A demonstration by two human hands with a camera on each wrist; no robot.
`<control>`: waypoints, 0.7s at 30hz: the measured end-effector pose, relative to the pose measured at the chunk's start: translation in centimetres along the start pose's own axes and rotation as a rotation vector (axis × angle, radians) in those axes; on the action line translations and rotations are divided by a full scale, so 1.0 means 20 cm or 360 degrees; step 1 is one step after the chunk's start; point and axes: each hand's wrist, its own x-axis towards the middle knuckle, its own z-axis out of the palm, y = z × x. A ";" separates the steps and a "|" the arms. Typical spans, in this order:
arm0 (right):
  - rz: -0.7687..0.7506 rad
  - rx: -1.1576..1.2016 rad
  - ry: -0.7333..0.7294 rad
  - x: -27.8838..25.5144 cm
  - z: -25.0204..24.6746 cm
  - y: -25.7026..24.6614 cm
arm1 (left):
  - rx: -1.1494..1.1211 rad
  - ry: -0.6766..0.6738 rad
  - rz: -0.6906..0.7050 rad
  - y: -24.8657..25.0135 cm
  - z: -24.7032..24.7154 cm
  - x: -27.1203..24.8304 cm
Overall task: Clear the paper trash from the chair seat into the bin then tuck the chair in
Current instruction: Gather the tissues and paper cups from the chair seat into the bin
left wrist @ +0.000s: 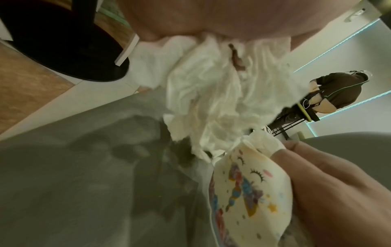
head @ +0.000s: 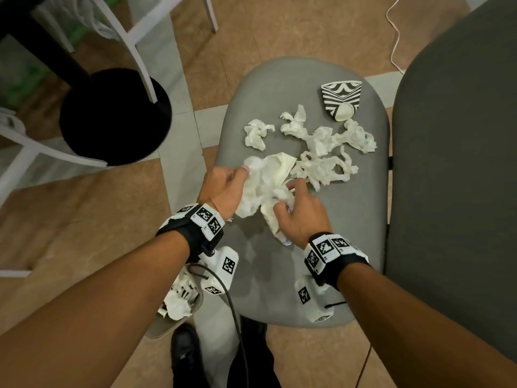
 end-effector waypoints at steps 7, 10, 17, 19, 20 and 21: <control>-0.0241 -0.0124 -0.0390 -0.05 0.10 -0.14 | 0.0109 -0.0325 -0.0160 -0.12 -0.19 -0.09; -0.0347 -0.0223 -0.0637 -0.05 0.17 -0.23 | 0.0135 -0.0428 -0.0133 -0.18 -0.27 -0.15; -0.0497 -0.0460 -0.0990 -0.10 0.42 -0.56 | -0.0032 -0.0231 -0.0260 -0.42 -0.49 -0.27; -0.0532 -0.0399 -0.0983 -0.14 0.52 -0.64 | -0.0093 -0.0066 -0.0347 -0.51 -0.58 -0.32; -0.0526 -0.0360 -0.1010 -0.16 0.57 -0.68 | -0.0122 0.0018 -0.0384 -0.57 -0.63 -0.34; -0.0506 -0.0326 -0.1037 -0.18 0.64 -0.71 | -0.0147 0.0086 -0.0413 -0.62 -0.68 -0.36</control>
